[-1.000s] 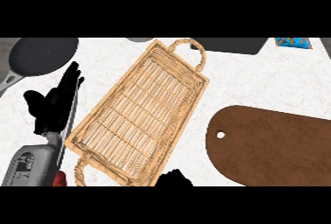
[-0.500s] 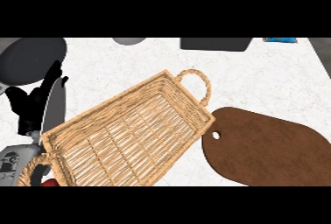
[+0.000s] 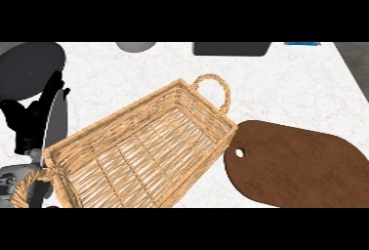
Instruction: Pick the cupcake from the cutting board and place it in the basket
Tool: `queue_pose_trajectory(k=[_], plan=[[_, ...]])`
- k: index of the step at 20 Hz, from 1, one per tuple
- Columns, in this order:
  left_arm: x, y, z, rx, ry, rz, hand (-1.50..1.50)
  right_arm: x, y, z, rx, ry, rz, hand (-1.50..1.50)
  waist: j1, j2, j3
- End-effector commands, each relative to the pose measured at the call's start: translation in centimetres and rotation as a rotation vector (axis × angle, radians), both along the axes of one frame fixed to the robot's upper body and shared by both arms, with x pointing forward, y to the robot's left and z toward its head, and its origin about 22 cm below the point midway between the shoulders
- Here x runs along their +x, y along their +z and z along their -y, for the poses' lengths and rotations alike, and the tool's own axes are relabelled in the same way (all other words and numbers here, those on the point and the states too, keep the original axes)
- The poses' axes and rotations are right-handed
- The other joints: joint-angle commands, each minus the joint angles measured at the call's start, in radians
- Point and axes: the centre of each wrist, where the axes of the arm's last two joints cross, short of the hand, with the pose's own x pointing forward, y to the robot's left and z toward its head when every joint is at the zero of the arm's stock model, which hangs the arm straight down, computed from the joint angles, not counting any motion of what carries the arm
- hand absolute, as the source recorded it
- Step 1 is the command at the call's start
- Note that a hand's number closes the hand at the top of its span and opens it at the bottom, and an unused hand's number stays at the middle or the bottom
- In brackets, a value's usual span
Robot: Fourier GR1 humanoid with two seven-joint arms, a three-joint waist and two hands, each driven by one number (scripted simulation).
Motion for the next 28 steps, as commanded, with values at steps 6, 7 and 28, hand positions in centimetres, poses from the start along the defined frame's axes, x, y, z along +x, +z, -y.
queue_pose_trajectory(k=[6, 7, 28], plan=[[0.3, -0.5, 1.4, -0.035, -0.017, -0.002, 0.00, 3.3, 5.0, 0.0, 0.202, -0.156, 0.035, 1.50, -0.016, 0.006, -0.002], [-0.2, -0.5, 0.8, -0.036, -0.032, -0.009, 0.00, 4.2, 4.9, 0.1, 0.184, -0.185, 0.034, 1.50, 0.000, 0.003, -0.002], [0.1, -0.4, 2.8, -0.022, -0.087, 0.009, 0.00, 9.7, 6.1, -0.3, -0.050, -0.432, 0.081, 1.50, 0.045, 0.024, -0.001]])
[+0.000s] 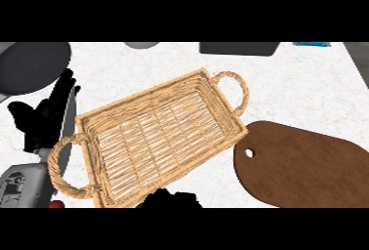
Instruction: Pick the cupcake from the cutting board and place it in the basket
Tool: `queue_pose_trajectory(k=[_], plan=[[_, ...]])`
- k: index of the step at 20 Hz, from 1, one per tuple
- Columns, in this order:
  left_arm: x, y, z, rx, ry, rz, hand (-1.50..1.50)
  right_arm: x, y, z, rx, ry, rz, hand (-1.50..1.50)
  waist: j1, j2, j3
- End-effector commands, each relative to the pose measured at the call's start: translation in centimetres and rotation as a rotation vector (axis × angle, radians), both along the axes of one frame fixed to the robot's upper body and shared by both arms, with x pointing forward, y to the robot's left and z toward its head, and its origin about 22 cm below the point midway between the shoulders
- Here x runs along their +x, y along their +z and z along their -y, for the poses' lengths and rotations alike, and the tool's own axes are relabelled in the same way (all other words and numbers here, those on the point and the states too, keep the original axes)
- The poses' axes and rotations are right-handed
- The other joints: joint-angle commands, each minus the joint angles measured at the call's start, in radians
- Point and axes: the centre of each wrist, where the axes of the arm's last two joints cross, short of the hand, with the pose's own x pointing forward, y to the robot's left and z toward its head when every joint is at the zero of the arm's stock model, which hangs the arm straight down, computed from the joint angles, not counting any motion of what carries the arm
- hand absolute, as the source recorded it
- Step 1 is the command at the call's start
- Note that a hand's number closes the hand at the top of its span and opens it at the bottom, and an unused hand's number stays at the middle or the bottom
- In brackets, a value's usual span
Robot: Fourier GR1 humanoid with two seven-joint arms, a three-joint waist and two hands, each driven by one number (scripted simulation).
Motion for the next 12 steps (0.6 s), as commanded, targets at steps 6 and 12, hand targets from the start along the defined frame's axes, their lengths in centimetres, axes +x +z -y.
queue_pose_trajectory(k=[6, 12], plan=[[0.8, 0.5, 0.5, -0.004, -0.026, -0.001, 0.00, 9.7, 7.6, -1.1, 0.131, -0.260, -0.178, 1.50, 0.030, 0.005, -0.001], [0.9, 0.1, 2.0, -0.013, -0.041, -0.004, 0.00, 14.7, 11.2, -3.2, 0.147, -0.282, -0.228, 1.50, 0.040, 0.001, 0.000]])
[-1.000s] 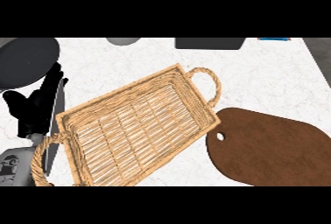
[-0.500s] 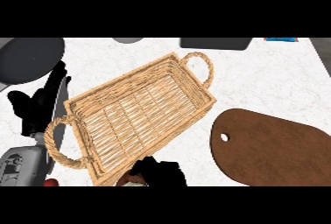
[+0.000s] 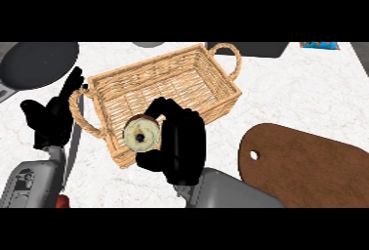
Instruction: Pick the cupcake from the cutting board and place it in the basket
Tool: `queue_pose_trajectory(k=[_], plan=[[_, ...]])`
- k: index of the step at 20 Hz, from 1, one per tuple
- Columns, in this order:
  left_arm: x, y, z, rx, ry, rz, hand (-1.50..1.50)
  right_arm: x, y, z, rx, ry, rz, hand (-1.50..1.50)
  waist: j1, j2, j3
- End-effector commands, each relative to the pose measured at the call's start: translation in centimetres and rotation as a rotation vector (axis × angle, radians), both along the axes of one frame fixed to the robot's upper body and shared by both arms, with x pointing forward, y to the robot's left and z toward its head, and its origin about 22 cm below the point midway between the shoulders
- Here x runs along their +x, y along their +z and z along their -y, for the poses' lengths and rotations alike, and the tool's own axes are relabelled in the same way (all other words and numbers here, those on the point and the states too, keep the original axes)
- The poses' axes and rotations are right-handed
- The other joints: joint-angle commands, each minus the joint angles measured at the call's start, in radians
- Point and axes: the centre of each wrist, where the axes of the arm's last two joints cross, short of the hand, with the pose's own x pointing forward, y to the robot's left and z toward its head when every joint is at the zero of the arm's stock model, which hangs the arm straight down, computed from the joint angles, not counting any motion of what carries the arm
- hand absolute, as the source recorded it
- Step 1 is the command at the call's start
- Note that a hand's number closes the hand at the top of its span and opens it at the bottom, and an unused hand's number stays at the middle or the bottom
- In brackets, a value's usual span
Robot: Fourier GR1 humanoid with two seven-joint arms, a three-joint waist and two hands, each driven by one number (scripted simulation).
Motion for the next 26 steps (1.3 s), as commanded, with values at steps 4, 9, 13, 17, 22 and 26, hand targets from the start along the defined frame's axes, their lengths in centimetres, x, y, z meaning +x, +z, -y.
queue_pose_trajectory(k=[4, 9, 13, 17, 22, 26], plan=[[0.4, 0.7, -1.4, -0.007, 0.009, -0.019, 0.00, 5.4, 4.0, -1.8, 0.135, -0.059, -0.133, 1.50, -0.013, 0.000, 0.000], [-0.1, -0.4, -0.2, -0.011, 0.027, -0.030, 0.00, 7.9, 1.7, -1.5, -0.542, -0.026, 0.110, 1.50, -0.031, -0.010, -0.004], [-0.2, -0.1, -1.5, -0.009, 0.057, -0.018, 0.00, 8.6, 4.5, -4.3, -0.675, -0.027, 0.182, 1.50, -0.045, -0.011, -0.002], [-1.6, -0.9, -1.4, 0.001, 0.035, -0.034, 0.00, 10.4, 2.9, -4.1, -0.721, -0.025, 0.186, 1.50, -0.037, -0.006, 0.000], [-1.0, -1.6, -1.4, 0.004, 0.040, -0.030, 0.00, 12.3, 6.8, -4.7, -0.700, -0.062, 0.147, 1.50, -0.030, -0.002, -0.001], [0.0, -0.5, -1.0, 0.005, 0.058, -0.024, 0.00, 12.5, 5.1, -4.1, -0.755, -0.047, 0.016, 1.50, -0.041, -0.003, 0.000]])
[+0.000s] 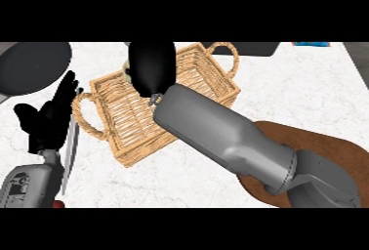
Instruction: Pick the cupcake from the cutting board and place it in the basket
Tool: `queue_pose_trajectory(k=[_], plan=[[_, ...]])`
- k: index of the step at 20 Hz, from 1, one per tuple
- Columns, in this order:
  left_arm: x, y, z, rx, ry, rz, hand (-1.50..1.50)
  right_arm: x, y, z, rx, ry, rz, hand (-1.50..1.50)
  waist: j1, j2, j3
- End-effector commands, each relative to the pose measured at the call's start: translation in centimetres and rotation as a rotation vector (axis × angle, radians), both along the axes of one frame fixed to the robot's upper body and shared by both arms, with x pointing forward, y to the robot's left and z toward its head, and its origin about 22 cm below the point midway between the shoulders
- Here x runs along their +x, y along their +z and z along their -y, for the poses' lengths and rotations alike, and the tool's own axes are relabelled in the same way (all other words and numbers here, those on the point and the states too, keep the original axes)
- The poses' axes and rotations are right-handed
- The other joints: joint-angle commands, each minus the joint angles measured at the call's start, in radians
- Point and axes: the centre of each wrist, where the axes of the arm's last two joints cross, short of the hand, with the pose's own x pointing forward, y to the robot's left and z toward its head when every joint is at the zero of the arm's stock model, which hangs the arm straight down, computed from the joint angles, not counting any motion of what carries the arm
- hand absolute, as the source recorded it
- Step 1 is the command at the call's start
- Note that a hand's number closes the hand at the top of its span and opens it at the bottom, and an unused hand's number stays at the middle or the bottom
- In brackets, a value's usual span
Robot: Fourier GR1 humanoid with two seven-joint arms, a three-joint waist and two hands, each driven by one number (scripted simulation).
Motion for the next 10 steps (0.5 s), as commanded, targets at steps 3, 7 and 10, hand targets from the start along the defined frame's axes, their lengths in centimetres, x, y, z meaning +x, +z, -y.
queue_pose_trajectory(k=[3, 7, 10], plan=[[0.5, 0.2, 1.2, 0.001, -0.012, -0.004, 0.00, 1.8, 0.4, 0.8, -0.076, -0.063, -0.205, 1.50, 0.006, 0.005, -0.001], [-0.3, -0.4, -0.3, -0.001, -0.009, -0.005, 0.00, 1.5, -0.9, 0.9, -0.089, -0.054, -0.233, 1.50, 0.003, 0.002, -0.001], [-0.2, 0.4, 1.0, 0.004, 0.011, -0.007, 0.00, 1.9, -2.3, 1.7, -0.085, -0.048, -0.233, 1.50, 0.000, 0.001, 0.000]])
